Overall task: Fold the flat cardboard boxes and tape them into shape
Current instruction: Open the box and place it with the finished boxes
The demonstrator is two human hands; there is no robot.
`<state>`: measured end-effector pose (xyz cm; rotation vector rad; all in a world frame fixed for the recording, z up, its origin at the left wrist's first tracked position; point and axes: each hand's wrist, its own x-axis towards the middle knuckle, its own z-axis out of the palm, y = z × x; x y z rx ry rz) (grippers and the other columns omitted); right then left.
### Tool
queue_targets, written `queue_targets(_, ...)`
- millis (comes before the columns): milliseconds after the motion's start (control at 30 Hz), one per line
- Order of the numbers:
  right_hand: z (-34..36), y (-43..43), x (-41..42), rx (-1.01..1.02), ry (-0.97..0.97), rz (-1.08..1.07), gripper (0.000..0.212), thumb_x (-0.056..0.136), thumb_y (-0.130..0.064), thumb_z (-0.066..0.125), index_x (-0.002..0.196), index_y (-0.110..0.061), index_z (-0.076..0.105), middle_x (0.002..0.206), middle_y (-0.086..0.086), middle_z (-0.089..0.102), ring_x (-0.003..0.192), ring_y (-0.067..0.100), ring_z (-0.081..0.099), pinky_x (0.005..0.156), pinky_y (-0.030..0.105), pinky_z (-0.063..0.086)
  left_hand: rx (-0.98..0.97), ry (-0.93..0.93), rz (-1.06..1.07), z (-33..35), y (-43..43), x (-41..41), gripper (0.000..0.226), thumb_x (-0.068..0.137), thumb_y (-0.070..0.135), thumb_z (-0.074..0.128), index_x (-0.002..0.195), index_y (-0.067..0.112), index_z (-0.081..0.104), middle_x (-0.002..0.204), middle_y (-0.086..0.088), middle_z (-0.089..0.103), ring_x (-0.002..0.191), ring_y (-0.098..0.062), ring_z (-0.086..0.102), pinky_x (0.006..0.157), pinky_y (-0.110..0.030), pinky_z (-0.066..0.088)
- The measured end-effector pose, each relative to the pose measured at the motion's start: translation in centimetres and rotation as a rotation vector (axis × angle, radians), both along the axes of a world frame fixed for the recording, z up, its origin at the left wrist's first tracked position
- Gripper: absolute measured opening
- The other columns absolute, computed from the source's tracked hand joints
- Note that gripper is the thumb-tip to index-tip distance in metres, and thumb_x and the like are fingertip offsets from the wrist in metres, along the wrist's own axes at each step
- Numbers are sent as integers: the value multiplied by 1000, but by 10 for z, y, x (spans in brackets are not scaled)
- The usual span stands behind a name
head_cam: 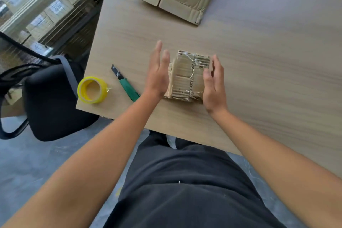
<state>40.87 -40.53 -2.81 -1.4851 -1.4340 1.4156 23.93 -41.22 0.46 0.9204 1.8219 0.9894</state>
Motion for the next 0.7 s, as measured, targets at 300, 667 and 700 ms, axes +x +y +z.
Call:
queue_targets(300,-27,-32,-18,150,39,78,69,105,-30,39,158,3,12,164,15,19,154,23,19,126,45,20,11,-264,108,-39,-42,36,53,107,22,33,154,-1,28,156,-17,39,146,-25,37,121,-47,31)
queue_targets(667,-47,20,10,379,-116,244,68,106,-43,37,154,4,27,155,19,38,144,21,36,120,27,25,148,439,-257,-18,3,-3,82,85,22,59,157,5,24,159,-9,27,147,-30,29,123,-47,23)
queue_targets(700,-43,25,16,358,-144,268,67,105,-40,38,154,3,29,154,18,40,141,18,38,118,24,26,240,599,-368,-14,16,-7,77,85,25,60,155,7,33,159,-9,29,148,-32,29,123,-47,21)
